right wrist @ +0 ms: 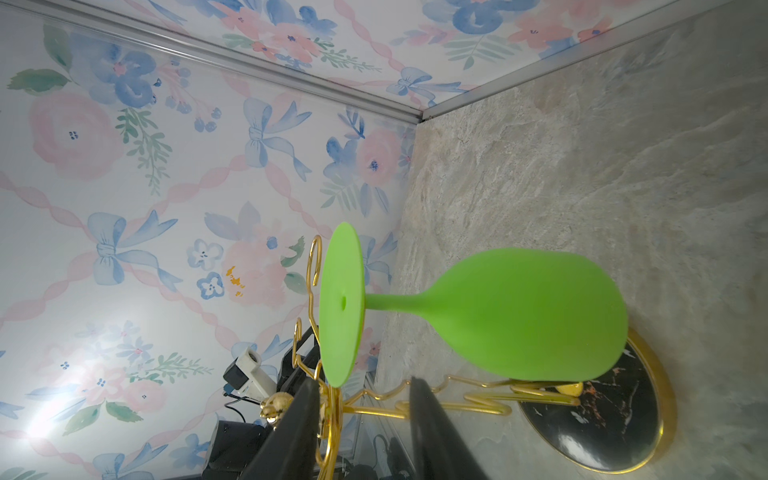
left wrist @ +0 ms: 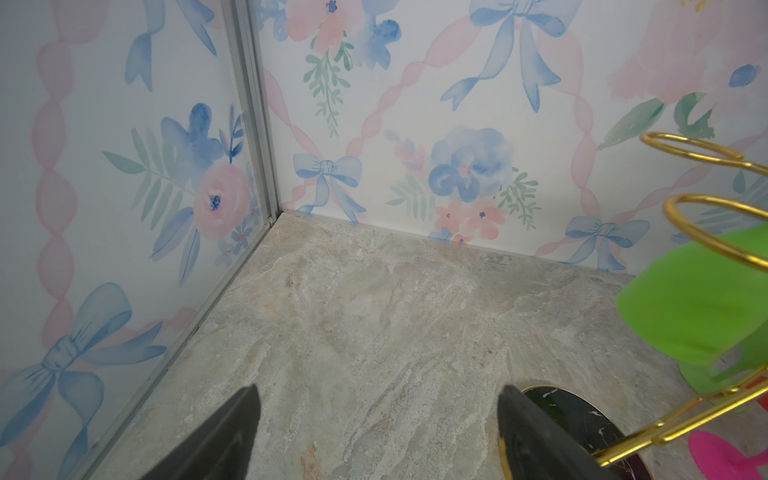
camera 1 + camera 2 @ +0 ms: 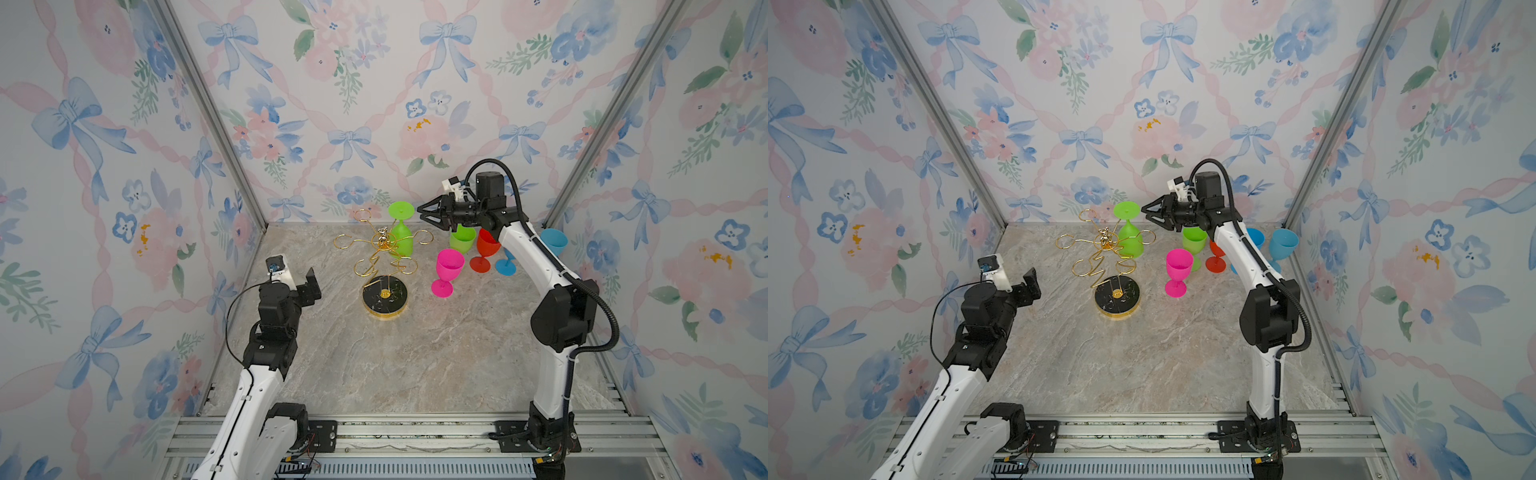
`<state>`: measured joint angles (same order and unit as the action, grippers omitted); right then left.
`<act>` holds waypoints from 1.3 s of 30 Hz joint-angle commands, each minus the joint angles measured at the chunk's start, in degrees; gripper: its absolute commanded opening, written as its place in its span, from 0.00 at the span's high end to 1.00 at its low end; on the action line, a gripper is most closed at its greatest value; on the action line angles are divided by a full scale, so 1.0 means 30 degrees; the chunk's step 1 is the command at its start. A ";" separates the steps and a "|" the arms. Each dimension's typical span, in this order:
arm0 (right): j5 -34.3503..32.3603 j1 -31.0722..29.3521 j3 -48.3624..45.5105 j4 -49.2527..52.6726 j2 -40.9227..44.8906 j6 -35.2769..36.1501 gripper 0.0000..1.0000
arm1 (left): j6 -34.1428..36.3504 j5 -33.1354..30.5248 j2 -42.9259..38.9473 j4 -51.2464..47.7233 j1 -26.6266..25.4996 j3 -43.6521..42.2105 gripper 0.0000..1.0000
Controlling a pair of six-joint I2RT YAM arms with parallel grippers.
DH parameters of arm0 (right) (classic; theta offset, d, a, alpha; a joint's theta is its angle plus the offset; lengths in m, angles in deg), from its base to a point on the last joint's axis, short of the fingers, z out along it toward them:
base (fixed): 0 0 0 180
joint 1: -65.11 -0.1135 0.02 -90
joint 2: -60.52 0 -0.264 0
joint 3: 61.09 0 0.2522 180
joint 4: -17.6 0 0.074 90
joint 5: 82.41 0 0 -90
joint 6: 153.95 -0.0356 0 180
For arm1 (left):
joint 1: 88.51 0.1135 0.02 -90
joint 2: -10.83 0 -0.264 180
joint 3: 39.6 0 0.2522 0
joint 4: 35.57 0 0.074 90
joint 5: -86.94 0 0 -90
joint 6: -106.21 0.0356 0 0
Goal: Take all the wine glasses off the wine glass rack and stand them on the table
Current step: 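Close the right gripper on the lime-green glass's foot on the rack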
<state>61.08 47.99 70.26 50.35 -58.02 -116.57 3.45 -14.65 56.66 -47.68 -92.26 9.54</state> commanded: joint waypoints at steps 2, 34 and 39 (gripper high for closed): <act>0.0713 -0.0290 0.1093 -0.0877 -0.0701 -0.0896 0.62 | -0.0385 0.0317 -0.0018 0.0549 0.0165 0.0191 0.09; 0.1006 -0.0882 0.3194 0.0076 -0.2059 -0.1034 0.75 | -0.0445 0.0496 -0.0129 0.0622 0.0283 0.0162 0.09; 0.1006 -0.0909 0.3286 0.0111 -0.2116 -0.1058 0.80 | -0.0436 0.0491 -0.0139 0.0647 0.0283 0.0167 0.09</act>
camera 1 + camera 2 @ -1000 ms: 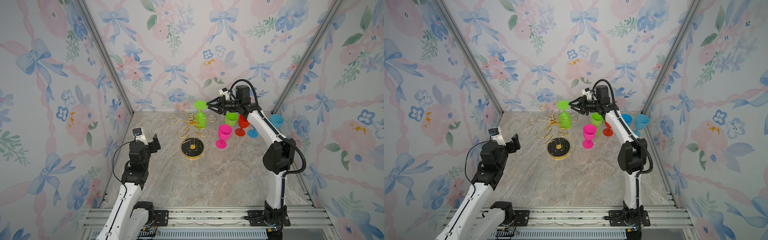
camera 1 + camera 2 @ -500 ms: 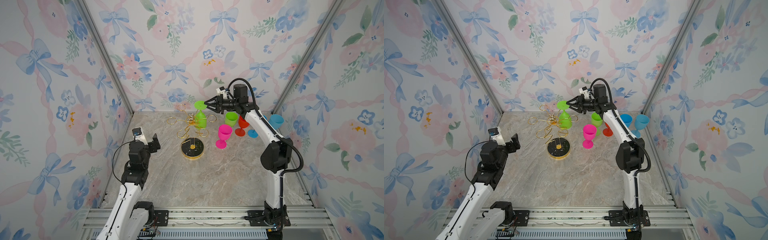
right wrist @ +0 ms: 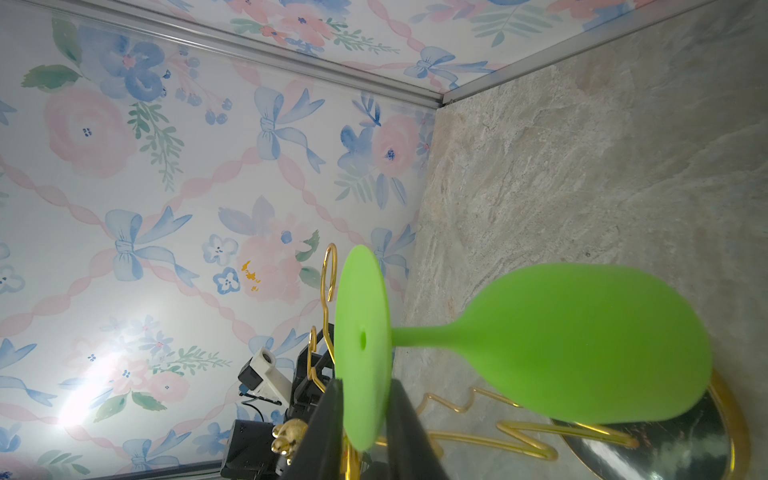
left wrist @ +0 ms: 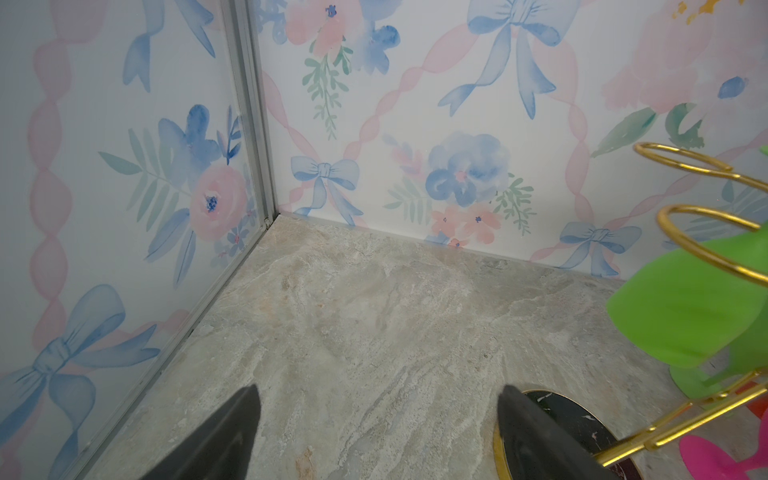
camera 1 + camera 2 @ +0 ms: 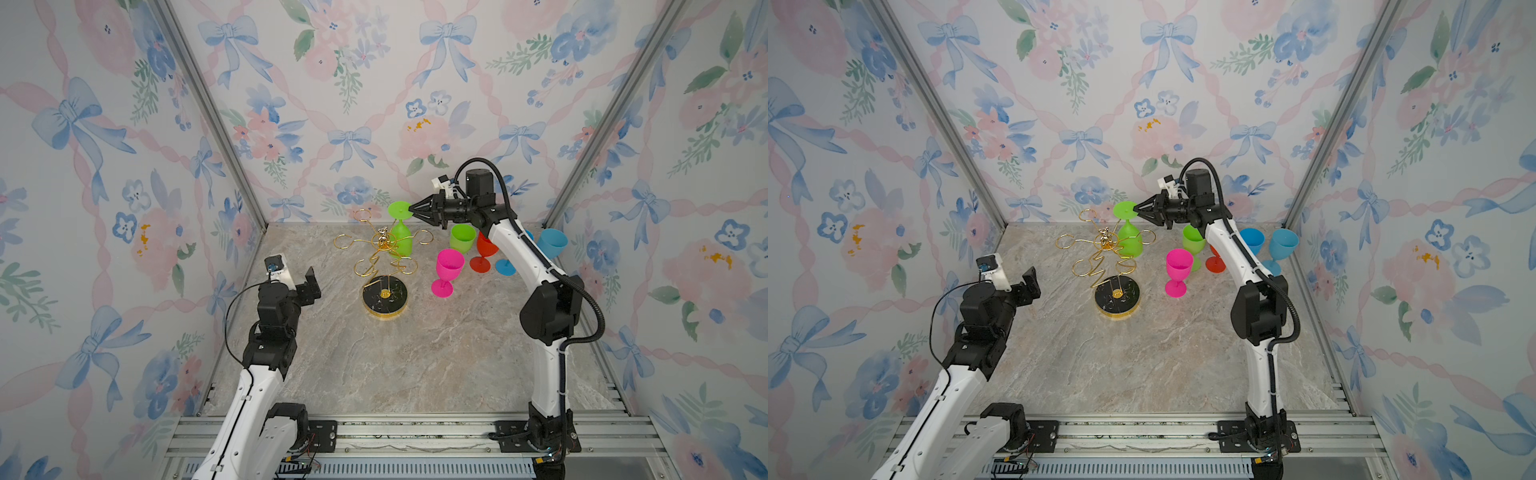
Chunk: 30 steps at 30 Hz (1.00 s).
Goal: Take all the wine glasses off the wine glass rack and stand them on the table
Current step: 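Close the right gripper on the lime-green glass's foot on the rack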
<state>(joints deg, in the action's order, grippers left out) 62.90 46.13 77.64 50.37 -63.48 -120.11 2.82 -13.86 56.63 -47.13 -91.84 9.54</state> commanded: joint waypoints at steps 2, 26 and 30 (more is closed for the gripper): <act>0.0402 -0.0312 0.0832 0.0060 -0.0274 0.0118 0.82 | -0.0225 0.0217 -0.0135 0.0455 0.0144 0.0165 0.09; 0.0504 -0.0247 0.0082 -0.0212 0.0786 0.0058 0.96 | -0.0284 0.0281 -0.0177 0.0455 0.0177 0.0153 0.09; 0.0548 -0.0235 -0.0119 -0.0233 0.0993 0.0031 0.97 | -0.0284 0.0317 -0.0144 0.0449 0.0174 0.0133 0.09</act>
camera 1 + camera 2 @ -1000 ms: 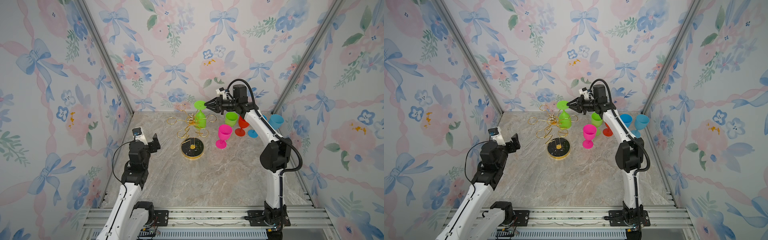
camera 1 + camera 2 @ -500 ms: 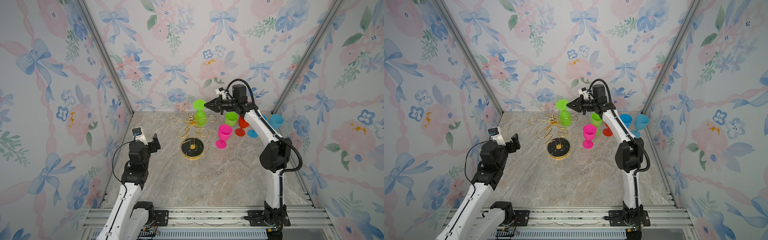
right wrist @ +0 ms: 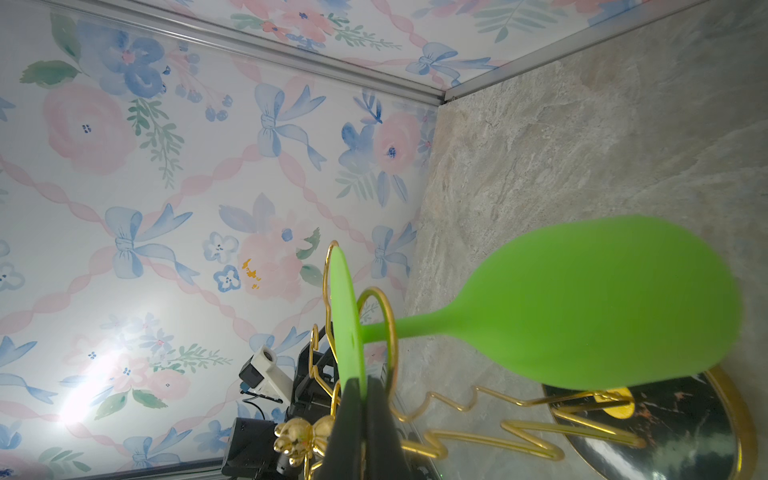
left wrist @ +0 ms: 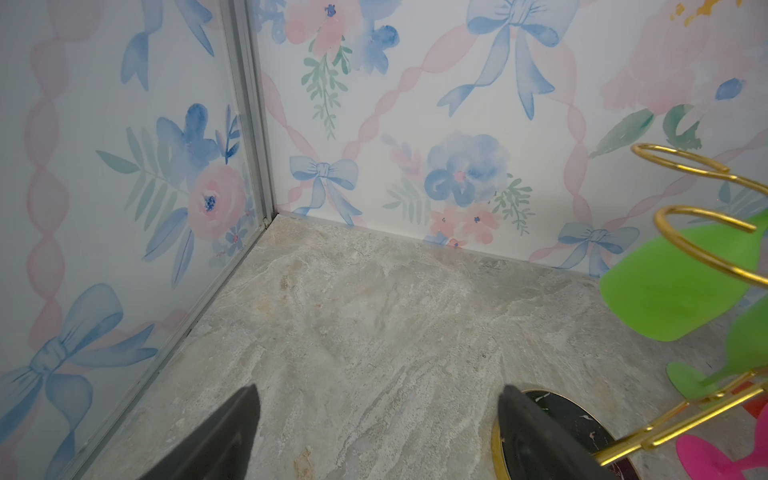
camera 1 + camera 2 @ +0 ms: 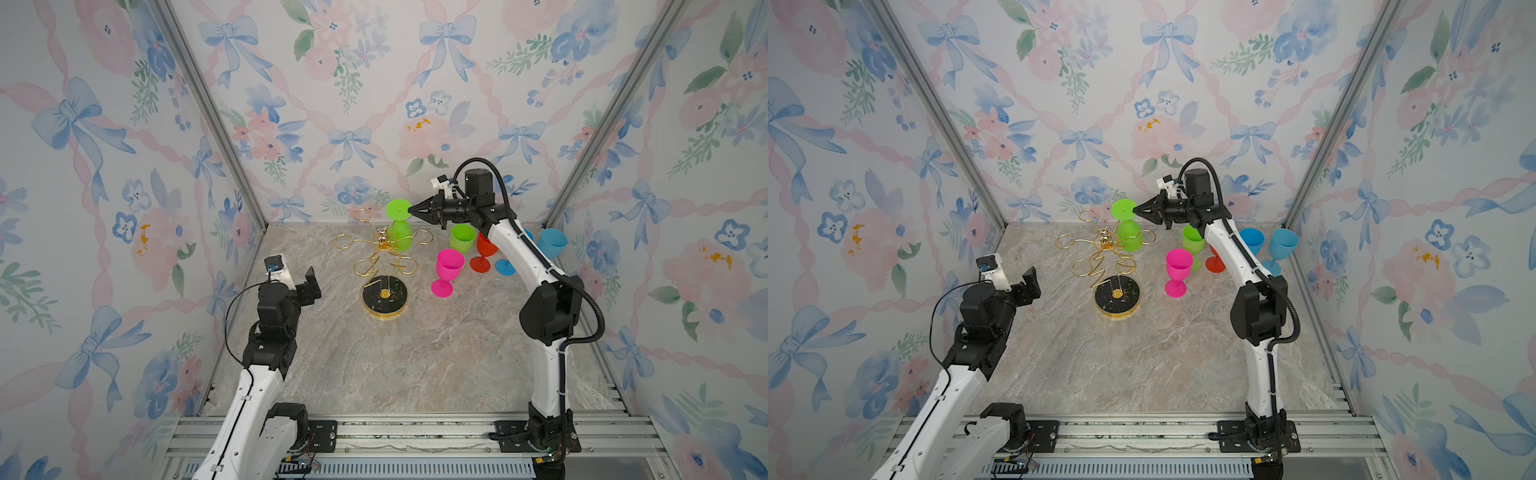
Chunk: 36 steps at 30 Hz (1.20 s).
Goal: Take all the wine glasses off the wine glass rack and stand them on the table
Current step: 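Close the right gripper on the lime-green glass's foot on the rack, then pull the lime-green glass off the rack hook with the right gripper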
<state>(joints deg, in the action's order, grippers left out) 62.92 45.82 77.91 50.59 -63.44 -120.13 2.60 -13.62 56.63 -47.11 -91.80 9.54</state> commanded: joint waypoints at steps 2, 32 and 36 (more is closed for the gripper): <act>0.0584 -0.0116 -0.0297 -0.0314 0.1058 0.0028 0.97 | -0.0211 0.0241 -0.0153 0.0465 0.0159 0.0148 0.09; 0.0512 -0.0481 -0.1794 0.0679 0.2407 0.1134 1.00 | -0.0299 0.0417 -0.0097 0.0535 0.0254 0.0125 0.09; 0.0541 -0.0566 -0.1841 0.0824 0.2442 0.1288 1.00 | -0.0299 0.0429 -0.0109 0.0546 0.0262 0.0104 0.09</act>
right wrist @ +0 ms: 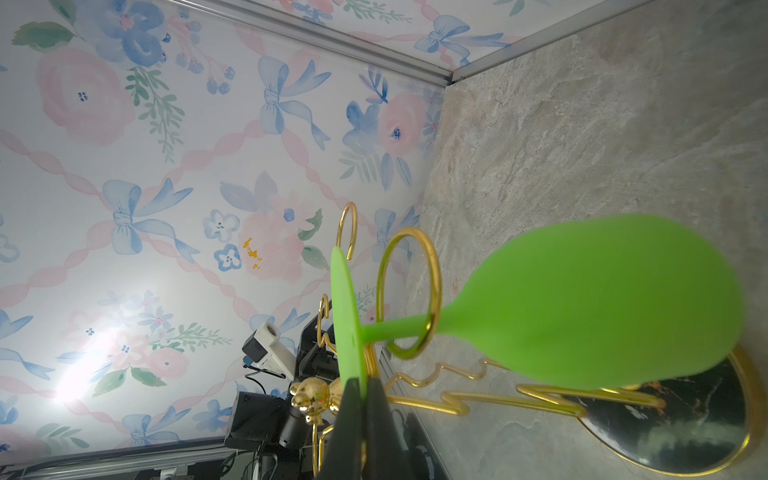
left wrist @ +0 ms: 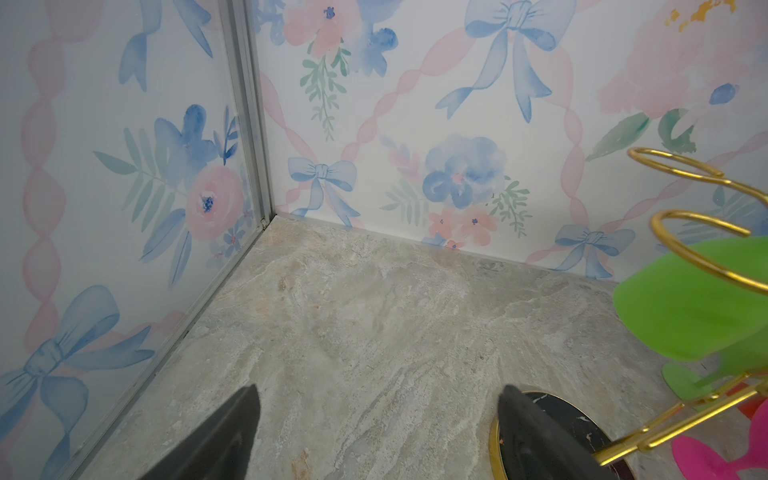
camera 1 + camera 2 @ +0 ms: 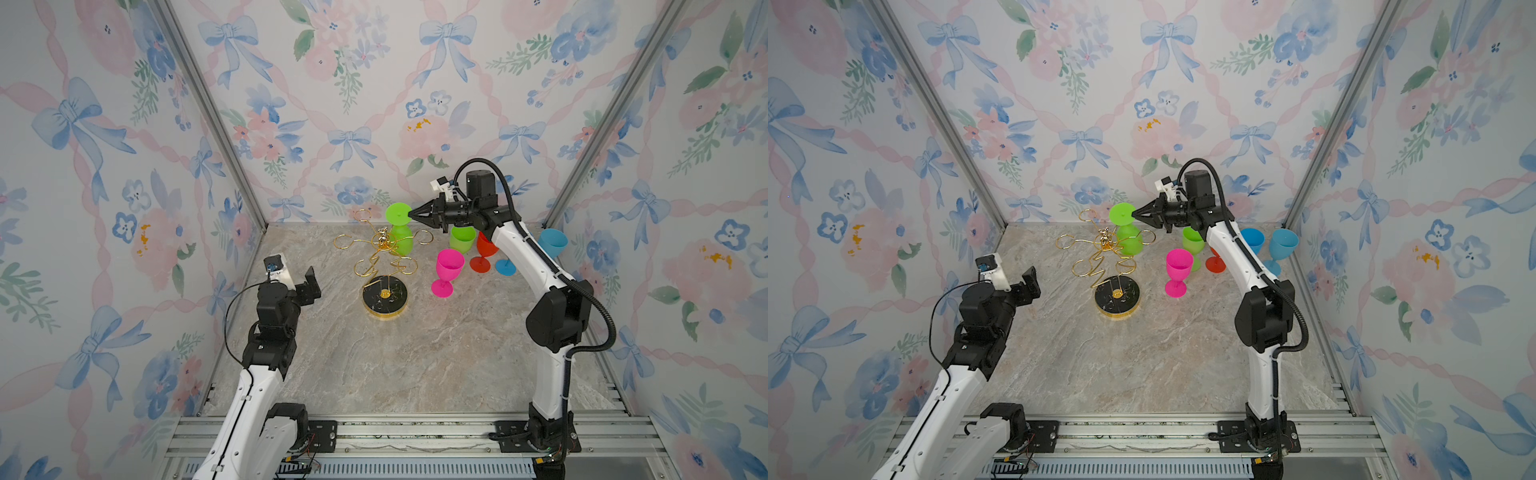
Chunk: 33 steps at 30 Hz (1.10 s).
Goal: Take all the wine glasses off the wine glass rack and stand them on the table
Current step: 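Pull the lime-green glass off the rack hook with the right gripper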
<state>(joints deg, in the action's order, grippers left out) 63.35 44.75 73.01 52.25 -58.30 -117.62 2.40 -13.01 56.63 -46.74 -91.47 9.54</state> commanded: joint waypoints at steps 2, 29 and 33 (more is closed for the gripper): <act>0.0397 -0.0267 -0.0250 0.0479 0.0783 0.0588 1.00 | -0.0233 0.0220 -0.0107 0.0418 0.0167 0.0105 0.09; 0.0417 -0.0128 -0.2372 -0.0032 0.2657 0.0808 1.00 | -0.0370 0.0434 -0.0026 0.0465 0.0262 0.0094 0.09; 0.0446 0.0154 -0.2847 -0.0134 0.3033 0.0845 1.00 | -0.0380 0.0483 -0.0004 0.0484 0.0273 0.0087 0.09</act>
<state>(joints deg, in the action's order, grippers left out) 63.33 44.58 65.62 52.34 -52.44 -115.78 1.99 -12.53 56.63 -46.24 -91.10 9.54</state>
